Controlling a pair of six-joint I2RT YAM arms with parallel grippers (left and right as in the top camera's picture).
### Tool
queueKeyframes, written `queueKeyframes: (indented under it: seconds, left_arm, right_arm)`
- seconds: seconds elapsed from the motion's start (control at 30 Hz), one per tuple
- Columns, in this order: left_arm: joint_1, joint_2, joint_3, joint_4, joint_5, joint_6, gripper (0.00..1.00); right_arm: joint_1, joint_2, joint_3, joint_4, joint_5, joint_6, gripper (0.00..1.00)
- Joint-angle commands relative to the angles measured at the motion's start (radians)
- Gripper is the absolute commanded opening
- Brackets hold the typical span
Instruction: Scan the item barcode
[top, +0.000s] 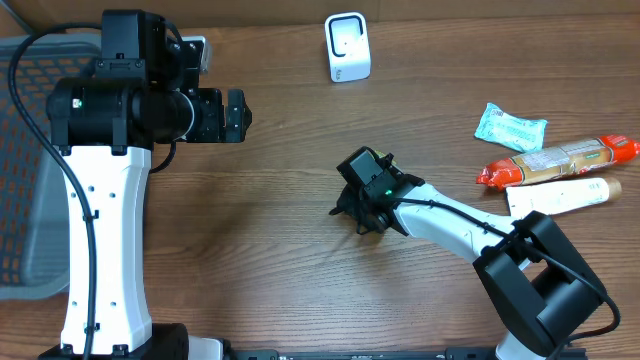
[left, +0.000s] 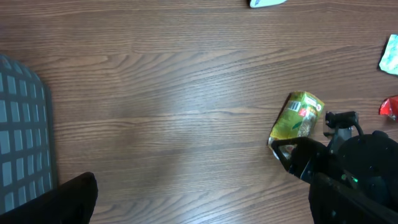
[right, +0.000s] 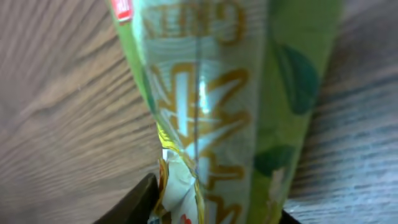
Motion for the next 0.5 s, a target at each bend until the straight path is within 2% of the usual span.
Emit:
queueKeyframes:
  seconds: [0.0, 0.03, 0.1, 0.17, 0.23, 0.3, 0.47]
  left_arm:
    - [0.003, 0.0, 0.002, 0.004, -0.003, 0.023, 1.0]
    - [0.003, 0.0, 0.002, 0.004, -0.003, 0.023, 1.0]
    - [0.003, 0.0, 0.002, 0.004, -0.003, 0.023, 0.99]
    - [0.003, 0.0, 0.002, 0.004, -0.003, 0.023, 1.0]
    - [0.003, 0.0, 0.002, 0.004, -0.003, 0.023, 1.0]
    - [0.003, 0.0, 0.002, 0.004, -0.003, 0.023, 1.0]
    - [0.003, 0.0, 0.002, 0.004, -0.003, 0.023, 1.0]
  right_arm:
    - [-0.009, 0.032, 0.009, -0.022, -0.062, -0.246, 0.36]
    - [-0.021, 0.02, 0.037, -0.062, -0.103, -0.373, 0.36]
    - [-0.034, 0.015, 0.096, -0.164, -0.116, -0.527, 0.4]
    - [-0.051, 0.015, 0.159, -0.277, -0.116, -0.677, 0.48]
    - [-0.068, 0.015, 0.219, -0.382, -0.087, -0.769, 0.57]
    - [-0.09, 0.015, 0.278, -0.475, -0.058, -0.805, 0.7]
    - [-0.165, 0.013, 0.418, -0.626, -0.164, -0.837, 0.77]
